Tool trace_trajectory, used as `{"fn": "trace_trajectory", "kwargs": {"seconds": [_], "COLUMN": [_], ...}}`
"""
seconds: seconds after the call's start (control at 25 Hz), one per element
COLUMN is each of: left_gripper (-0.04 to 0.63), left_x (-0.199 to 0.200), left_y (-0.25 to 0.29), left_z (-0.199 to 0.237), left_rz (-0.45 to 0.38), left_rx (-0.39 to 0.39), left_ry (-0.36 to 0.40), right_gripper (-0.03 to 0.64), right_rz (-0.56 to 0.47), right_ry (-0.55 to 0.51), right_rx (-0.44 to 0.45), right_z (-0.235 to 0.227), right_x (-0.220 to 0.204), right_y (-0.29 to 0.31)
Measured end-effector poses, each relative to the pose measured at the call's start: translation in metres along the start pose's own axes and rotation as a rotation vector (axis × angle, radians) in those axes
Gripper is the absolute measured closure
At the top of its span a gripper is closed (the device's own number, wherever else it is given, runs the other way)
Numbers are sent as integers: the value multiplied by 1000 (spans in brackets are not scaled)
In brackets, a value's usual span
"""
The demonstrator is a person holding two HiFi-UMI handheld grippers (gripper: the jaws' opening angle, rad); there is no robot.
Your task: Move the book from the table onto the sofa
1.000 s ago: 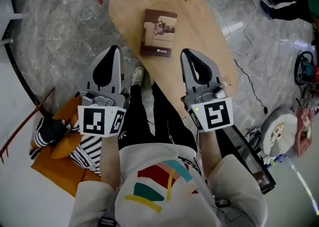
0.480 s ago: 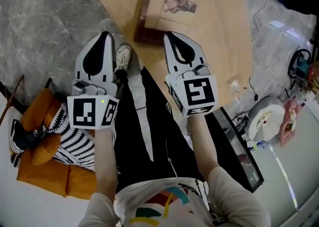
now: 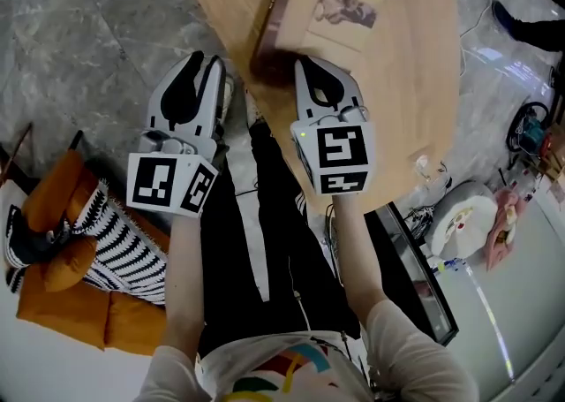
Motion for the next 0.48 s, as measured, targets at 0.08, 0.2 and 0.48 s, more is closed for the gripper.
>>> {"fn": "trace_trajectory", "kwargs": {"seconds": [0.08, 0.2, 0.48], "left_gripper": [508, 508, 465], "left_x": [-2, -6, -27], "left_y": [1, 1, -12], "left_z": [-1, -3, -6], "left_rz": [7, 28, 98], "left_rx": [-3, -7, -47], "left_ry": [-10, -16, -54], "right_gripper": [604, 604, 604], "right_rz": [11, 5, 15], "right_ry": [-3, 7, 34], "right_rx": [10, 20, 80], "right_z": [4, 8, 30], "right_x": [-3, -3, -13], "right_y": [2, 1, -10]}}
Point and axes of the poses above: the fingertips, and each gripper's own axes: y forward along the fingers, z to its left, x out of its top, the point moved 7 cm from there along -y, backward along the fingers, and after that the axes turned 11 degrees about -z, right-handed, at the moved point
